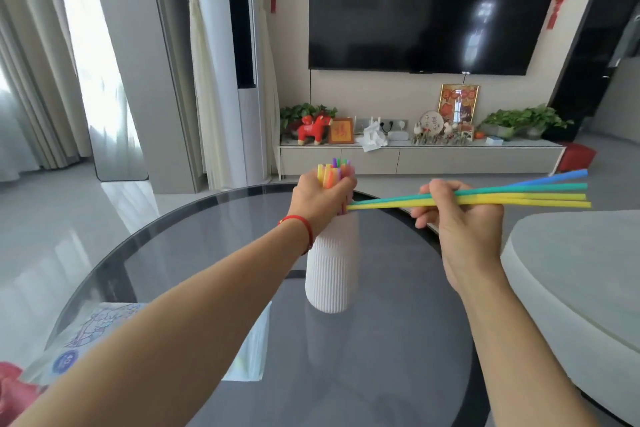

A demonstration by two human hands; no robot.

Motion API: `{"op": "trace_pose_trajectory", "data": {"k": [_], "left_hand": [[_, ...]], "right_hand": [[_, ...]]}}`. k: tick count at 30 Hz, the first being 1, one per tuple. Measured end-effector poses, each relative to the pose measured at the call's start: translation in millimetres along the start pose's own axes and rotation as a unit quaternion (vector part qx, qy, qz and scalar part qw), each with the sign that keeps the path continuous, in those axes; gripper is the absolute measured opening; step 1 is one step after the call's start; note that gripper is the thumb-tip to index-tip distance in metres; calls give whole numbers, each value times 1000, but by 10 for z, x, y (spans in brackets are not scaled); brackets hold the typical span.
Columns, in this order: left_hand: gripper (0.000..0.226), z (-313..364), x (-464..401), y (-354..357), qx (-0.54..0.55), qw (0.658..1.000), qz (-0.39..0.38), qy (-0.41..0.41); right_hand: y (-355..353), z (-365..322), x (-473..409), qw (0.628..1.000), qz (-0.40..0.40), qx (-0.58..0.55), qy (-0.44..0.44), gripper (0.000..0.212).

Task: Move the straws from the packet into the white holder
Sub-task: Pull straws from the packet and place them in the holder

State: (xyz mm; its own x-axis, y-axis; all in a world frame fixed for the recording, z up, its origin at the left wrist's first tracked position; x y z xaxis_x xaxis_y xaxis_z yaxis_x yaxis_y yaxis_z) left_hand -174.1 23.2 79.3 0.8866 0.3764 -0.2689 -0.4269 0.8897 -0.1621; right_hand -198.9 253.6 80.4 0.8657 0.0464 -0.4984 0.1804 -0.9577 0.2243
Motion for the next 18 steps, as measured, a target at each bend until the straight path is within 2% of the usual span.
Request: {"op": "trace_pose_trajectory", "data": {"k": [3, 8, 10, 13, 15, 18], "left_hand": [[30, -97, -26, -7, 47, 999, 5, -11], [35, -167, -53, 51, 52, 998, -24, -6], [34, -196, -69, 63, 58, 998, -23, -8], [36, -215, -69, 72, 61, 998, -20, -10], [28, -216, -69, 72, 65, 998, -26, -10], [20, -191, -36, 61, 73, 997, -40, -9]], "right_hand": [[97, -75, -150, 997, -49, 55, -18, 19], [356, -212, -387, 975, -125, 183, -33, 20], [517, -272, -491, 958, -155, 239, -37, 20], [871, -214, -544, 914, -214, 344, -17, 21], [1049, -110, -491, 890, -221, 400, 3, 23], [1104, 36, -376, 872, -189, 451, 28, 29]]}}
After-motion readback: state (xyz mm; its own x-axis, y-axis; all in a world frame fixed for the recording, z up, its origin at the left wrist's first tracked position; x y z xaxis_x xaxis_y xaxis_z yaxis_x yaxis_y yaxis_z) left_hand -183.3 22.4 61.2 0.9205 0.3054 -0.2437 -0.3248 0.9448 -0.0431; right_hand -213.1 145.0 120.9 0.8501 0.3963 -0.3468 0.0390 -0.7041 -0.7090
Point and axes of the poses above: each hand's wrist, its own x-axis away from the middle knuckle, its own y-axis out of the palm, z = x × y, the point moved 7 cm from there along -x, towards the middle knuckle, and after that the axes turned 3 degrees about -z, right-handed, at the moved point
